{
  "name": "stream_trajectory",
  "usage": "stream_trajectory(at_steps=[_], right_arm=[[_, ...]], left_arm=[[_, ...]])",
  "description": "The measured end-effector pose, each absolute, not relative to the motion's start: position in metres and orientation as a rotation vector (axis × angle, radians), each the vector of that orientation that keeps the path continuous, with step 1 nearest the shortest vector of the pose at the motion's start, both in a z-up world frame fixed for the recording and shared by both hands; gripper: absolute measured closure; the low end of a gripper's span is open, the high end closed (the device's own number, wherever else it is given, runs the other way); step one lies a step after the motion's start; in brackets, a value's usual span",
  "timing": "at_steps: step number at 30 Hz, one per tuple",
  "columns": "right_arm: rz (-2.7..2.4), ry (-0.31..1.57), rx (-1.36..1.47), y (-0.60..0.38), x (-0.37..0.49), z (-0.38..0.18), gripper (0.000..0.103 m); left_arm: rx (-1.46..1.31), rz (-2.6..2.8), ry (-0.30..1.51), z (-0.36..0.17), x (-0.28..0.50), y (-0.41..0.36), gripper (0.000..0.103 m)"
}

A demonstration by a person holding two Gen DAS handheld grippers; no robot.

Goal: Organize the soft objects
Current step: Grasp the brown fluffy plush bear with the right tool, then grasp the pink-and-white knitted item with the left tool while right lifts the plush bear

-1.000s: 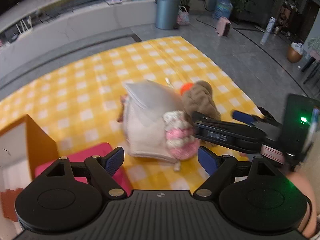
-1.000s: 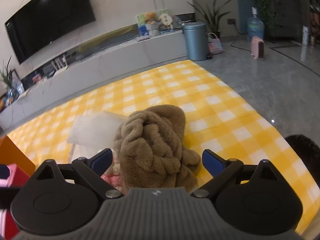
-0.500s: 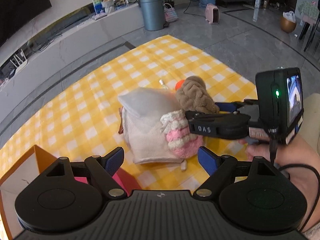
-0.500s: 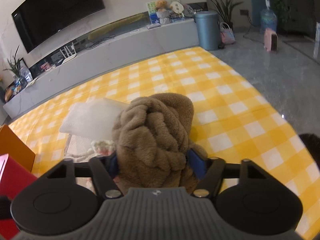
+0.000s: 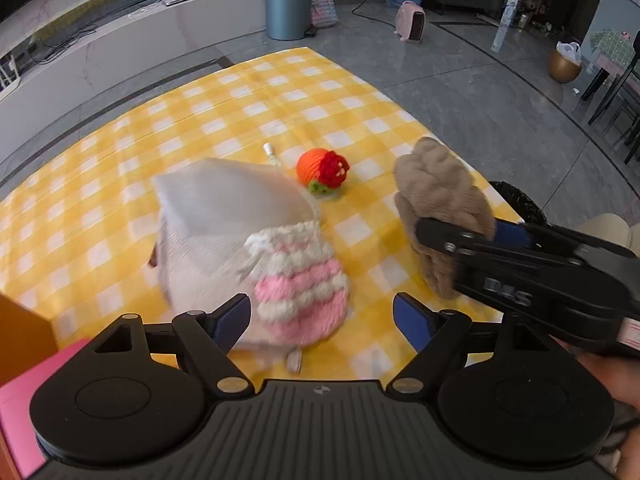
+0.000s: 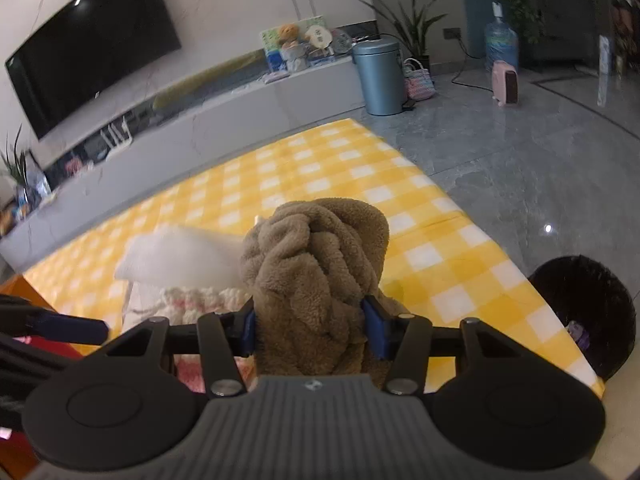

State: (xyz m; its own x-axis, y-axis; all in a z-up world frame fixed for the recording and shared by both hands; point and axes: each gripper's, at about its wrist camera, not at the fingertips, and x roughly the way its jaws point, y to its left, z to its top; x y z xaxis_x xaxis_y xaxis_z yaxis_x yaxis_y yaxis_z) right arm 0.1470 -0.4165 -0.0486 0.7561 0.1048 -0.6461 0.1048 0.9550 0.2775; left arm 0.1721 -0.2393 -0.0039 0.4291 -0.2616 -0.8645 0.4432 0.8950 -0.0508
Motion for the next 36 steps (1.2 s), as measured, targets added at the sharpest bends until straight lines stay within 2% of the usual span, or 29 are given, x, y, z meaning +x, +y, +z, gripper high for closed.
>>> stream_trajectory(at_steps=[4,10,12,14,19,21,22,23,27,29,32,36], right_arm=[[-0.018,0.707,0.327,-0.426,0.143,-0.047,0.052],[0.012,0.725,0.315,-0.423,0.147,-0.050,0.051],[0.015,0.729,0.304,-0.420,0.148,-0.050,0.051],[0.016,0.731,0.298,-0.418,0.150,-0.050,0.051],[0.010,0.741,0.296,-0.417,0.152,-0.053,0.051],[-0.007,0.749,0.303,-0.420,0.153,-0.055,0.051],[-0.015,0.752,0.306,-0.421,0.153,-0.056,0.051],[-0.019,0.754,0.307,-0.422,0.153,-0.056,0.051],[-0.013,0.754,0.305,-0.422,0.152,-0.056,0.051],[-0.009,0.756,0.299,-0.421,0.153,-0.056,0.051],[-0.007,0.758,0.295,-0.420,0.153,-0.057,0.051],[-0.008,0.755,0.298,-0.421,0.152,-0.056,0.051]], left_arm=[[0.212,-0.443,1.010,-0.017,0.181,-0.244,0.008],[0.200,-0.368,1.062,-0.043,0.195,-0.238,0.008],[0.198,-0.362,1.047,-0.045,0.196,-0.237,0.013],[0.188,-0.378,1.010,-0.044,0.193,-0.237,0.024],[0.216,-0.432,0.982,-0.043,0.187,-0.246,0.036],[0.217,-0.451,1.001,-0.045,0.187,-0.247,0.045],[0.210,-0.451,1.010,-0.047,0.187,-0.247,0.055],[0.196,-0.452,1.020,-0.048,0.188,-0.247,0.059],[0.184,-0.455,1.023,-0.055,0.189,-0.247,0.060],[0.199,-0.449,1.012,-0.057,0.187,-0.247,0.071],[0.214,-0.479,0.984,-0.053,0.180,-0.245,0.078],[0.180,-0.442,1.017,-0.041,0.172,-0.238,0.080]])
